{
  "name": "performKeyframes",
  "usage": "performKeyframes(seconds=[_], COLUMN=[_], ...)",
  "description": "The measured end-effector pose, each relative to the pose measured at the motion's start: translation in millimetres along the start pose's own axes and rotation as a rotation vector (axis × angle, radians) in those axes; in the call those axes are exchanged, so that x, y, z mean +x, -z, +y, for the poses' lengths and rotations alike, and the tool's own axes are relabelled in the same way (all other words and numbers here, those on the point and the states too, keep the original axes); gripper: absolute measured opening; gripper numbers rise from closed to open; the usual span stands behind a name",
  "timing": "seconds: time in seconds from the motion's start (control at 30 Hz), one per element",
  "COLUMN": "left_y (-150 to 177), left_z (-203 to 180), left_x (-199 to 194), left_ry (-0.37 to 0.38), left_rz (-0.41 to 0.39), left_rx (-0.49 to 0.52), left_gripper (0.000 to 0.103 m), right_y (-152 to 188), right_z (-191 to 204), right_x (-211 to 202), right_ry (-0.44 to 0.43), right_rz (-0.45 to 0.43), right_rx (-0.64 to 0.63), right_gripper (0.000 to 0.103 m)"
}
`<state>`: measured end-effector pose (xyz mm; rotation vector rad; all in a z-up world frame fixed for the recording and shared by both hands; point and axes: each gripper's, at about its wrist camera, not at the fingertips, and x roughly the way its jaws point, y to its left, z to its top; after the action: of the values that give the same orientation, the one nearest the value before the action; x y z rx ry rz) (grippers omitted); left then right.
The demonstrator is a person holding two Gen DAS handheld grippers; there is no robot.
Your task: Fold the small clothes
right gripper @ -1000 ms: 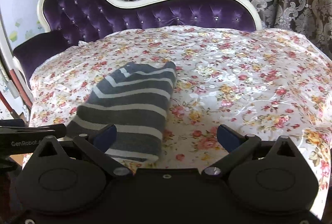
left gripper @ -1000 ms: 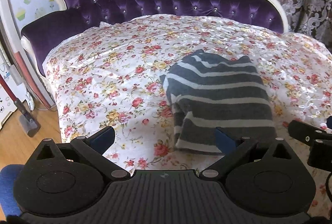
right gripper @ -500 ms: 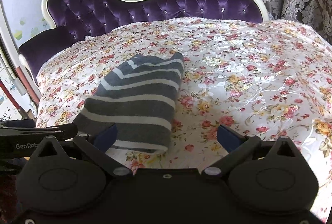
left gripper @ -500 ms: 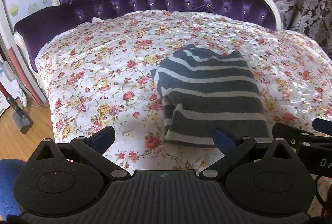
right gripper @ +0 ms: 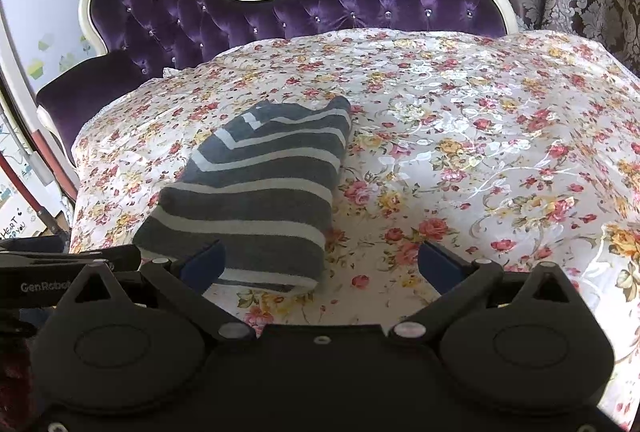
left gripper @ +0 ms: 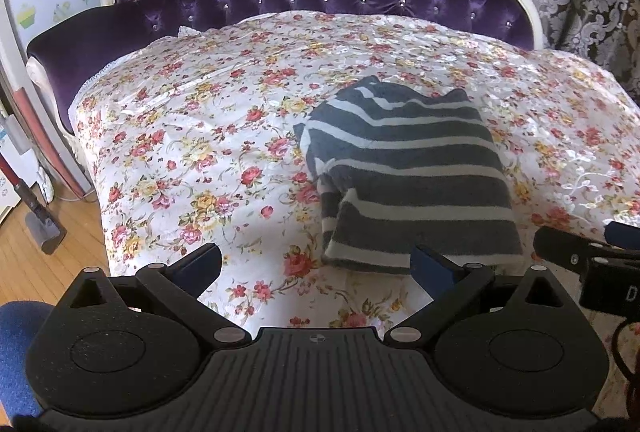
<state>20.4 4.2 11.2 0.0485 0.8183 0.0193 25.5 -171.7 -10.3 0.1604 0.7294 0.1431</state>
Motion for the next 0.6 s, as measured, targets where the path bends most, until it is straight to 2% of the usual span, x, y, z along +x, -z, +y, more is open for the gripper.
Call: performKeyframes(seconds=[0.6], left_y=[1.4], left_z=[-2.3], left_x=[2.8], left_ry=[0.019], left_rz=[0.014], left_rx=[0.001], left_gripper=[0.102], right_y=[2.5], right_z=[-1.3], right_x=[8.6], right_ry=[-0.007], right_rz=[0.035], right_rx=[0.021], right_gripper=[0.102])
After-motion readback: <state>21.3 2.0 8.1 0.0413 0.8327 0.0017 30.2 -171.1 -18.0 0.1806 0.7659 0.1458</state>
